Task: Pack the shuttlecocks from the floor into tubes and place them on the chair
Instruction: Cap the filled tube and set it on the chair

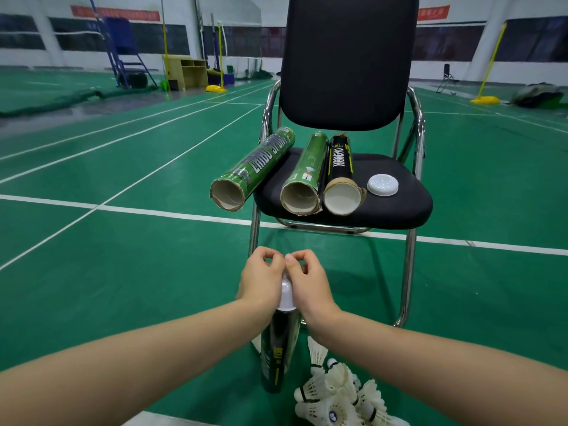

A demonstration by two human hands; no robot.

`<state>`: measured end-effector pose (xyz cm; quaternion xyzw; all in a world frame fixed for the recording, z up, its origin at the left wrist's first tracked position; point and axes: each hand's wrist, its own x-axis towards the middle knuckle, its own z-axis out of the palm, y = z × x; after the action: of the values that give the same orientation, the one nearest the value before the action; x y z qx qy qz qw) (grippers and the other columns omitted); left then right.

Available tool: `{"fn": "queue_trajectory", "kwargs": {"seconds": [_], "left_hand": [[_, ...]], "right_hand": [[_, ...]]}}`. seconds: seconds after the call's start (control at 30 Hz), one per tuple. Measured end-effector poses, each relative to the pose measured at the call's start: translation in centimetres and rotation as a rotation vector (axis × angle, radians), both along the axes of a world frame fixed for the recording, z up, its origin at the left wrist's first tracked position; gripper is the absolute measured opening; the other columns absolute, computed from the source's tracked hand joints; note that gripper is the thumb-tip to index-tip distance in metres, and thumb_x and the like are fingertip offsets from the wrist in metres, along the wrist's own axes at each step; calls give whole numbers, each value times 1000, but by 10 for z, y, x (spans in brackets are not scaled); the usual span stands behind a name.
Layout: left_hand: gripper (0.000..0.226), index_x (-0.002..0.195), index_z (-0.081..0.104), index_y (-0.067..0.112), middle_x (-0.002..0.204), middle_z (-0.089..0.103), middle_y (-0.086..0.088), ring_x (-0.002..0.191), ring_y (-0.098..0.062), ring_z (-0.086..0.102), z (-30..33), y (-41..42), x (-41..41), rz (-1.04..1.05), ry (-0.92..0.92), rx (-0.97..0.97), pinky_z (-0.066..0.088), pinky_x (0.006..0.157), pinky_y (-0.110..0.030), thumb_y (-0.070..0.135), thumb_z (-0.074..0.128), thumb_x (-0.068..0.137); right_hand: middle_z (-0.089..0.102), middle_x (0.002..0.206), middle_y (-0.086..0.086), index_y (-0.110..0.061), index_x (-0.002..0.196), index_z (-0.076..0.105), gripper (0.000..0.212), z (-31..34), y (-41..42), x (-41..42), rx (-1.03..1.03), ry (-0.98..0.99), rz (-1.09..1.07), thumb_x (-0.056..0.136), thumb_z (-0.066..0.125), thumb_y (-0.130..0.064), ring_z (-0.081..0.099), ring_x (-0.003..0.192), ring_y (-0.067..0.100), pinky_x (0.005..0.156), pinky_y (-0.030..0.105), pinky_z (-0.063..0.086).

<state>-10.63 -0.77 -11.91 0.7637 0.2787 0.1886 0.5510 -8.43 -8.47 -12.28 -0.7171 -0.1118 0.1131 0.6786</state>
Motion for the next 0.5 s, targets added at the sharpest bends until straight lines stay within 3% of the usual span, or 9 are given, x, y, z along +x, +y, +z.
{"fn": "queue_trajectory", "kwargs": {"seconds": [0.27, 0.4, 0.5], "left_hand": [[16, 77, 51, 20, 76, 59, 1, 70, -19, 55, 3, 17, -10, 64, 28, 51, 42, 67, -31, 21, 50, 93], [22, 74, 49, 20, 73, 59, 1, 70, -20, 54, 2, 14, -27, 94, 67, 46, 41, 69, -31, 25, 49, 95], [25, 73, 49, 19, 80, 60, -4, 76, -25, 54, 0, 11, -36, 54, 129, 82, 38, 68, -31, 26, 43, 96]], "right_hand": [[51, 72, 2, -8, 92, 50, 14, 4, 20, -10, -63, -26, -5, 94, 47, -22, 48, 60, 9, 49, 13, 37], [57, 97, 14, -6, 90, 53, 27, 1, 23, -22, -121, 5, -19, 94, 47, -32, 53, 75, 17, 64, 24, 41], [53, 108, 13, -9, 95, 55, 42, -2, 17, -28, -271, 56, 65, 93, 39, -48, 54, 91, 20, 83, 31, 43]]}}
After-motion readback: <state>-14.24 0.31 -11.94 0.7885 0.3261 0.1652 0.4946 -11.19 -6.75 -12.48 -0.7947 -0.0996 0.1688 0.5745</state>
